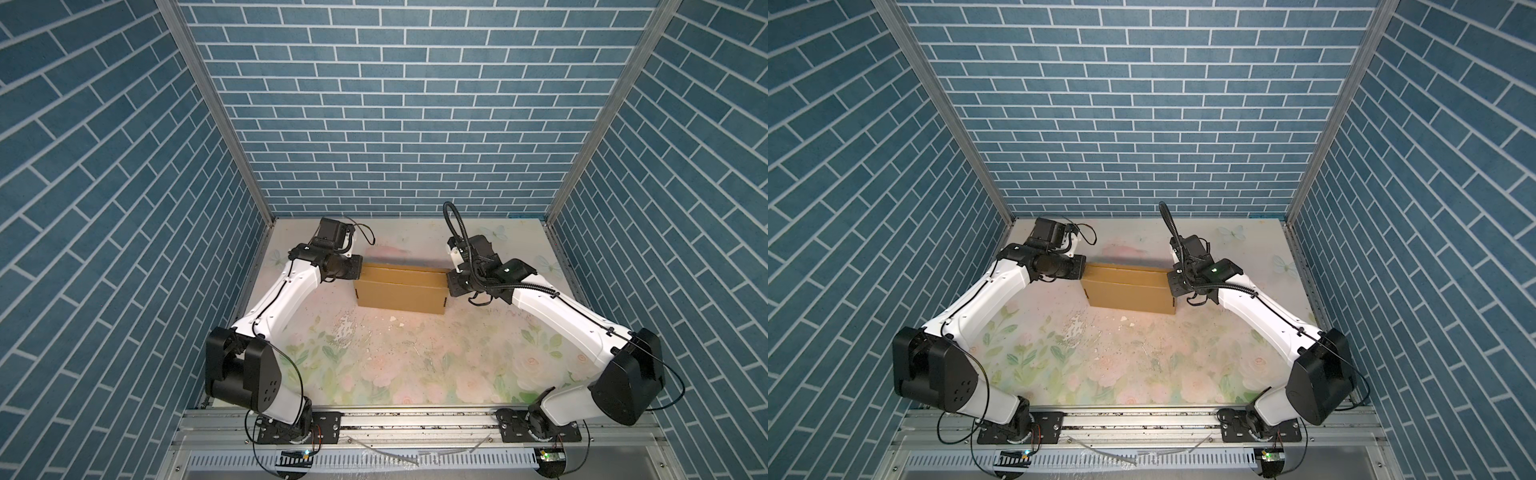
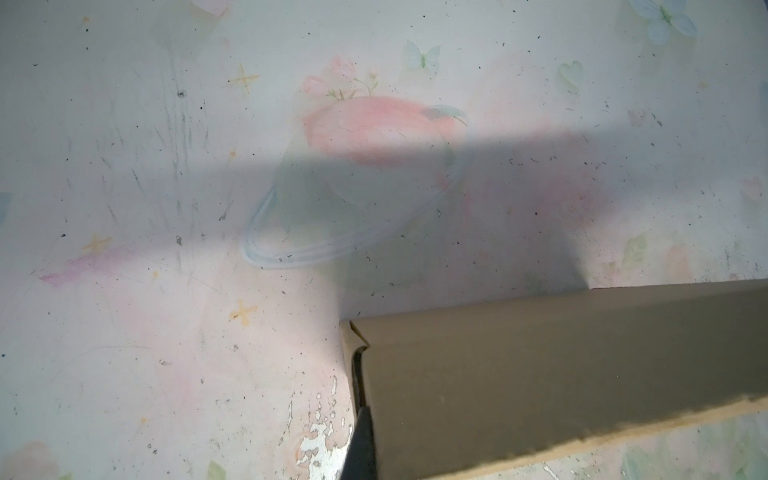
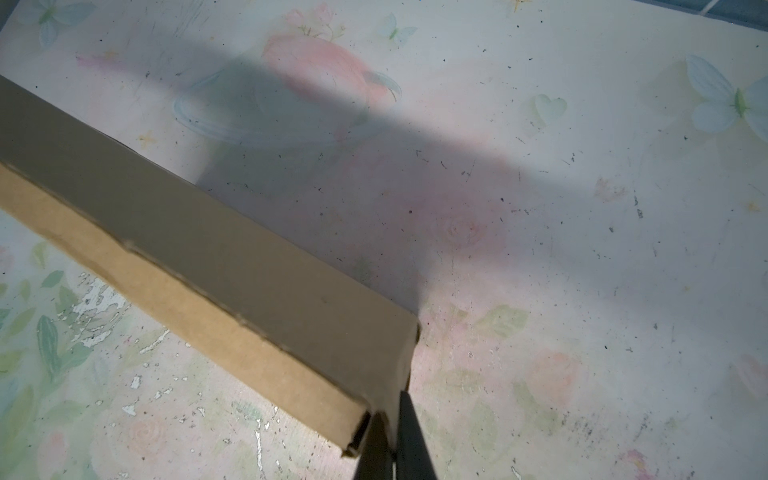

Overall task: Fold the paper box
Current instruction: 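Press the right gripper on the box's near end while the left holds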

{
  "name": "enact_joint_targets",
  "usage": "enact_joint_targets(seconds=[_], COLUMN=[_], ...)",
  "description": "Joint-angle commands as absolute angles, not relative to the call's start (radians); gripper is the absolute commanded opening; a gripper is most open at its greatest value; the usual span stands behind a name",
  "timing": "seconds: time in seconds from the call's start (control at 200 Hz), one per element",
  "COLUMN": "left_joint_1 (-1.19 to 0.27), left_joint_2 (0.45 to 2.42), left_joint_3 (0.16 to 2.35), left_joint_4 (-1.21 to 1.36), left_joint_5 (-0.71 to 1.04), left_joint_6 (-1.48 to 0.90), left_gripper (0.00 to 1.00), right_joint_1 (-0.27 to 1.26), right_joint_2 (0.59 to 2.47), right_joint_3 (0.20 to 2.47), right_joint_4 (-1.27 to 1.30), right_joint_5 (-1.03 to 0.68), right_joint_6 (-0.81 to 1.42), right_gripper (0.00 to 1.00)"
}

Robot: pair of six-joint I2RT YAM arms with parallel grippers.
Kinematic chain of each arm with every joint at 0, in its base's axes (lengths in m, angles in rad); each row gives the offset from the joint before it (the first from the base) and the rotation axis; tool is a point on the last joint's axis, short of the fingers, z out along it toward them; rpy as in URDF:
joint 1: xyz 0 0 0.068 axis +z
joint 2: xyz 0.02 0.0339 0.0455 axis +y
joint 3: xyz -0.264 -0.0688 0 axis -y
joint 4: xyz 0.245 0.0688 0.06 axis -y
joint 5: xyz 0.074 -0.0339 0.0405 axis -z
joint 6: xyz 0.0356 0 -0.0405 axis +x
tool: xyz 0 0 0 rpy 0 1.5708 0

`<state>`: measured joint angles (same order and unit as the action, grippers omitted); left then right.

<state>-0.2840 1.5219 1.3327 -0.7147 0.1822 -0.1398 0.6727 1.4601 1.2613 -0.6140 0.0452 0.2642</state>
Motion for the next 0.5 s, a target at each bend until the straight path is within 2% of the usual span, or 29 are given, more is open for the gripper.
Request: enact_joint_targets(seconds=[0.0,0.495], left_joint_1=[-0.299,-0.3], left_joint_2=[1.545,1.573], left_joint_3=[1.376,1.416], left_joint_4=[-0.812,-0.851], left_joint_5=[0.221,0.235], left_joint_6=[-0.111,-0.091], left_gripper=[0.0,0.0], right_joint_1=[0.678,0.678], right_joint_2=[1.474,1.515], right_joint_3=[1.325,1.37], right_joint_4=[-0.61,-0.646], right_joint_5=[0.001,-0.027], right_joint_6=[0.271,0.271], right_gripper=[0.03,0.02])
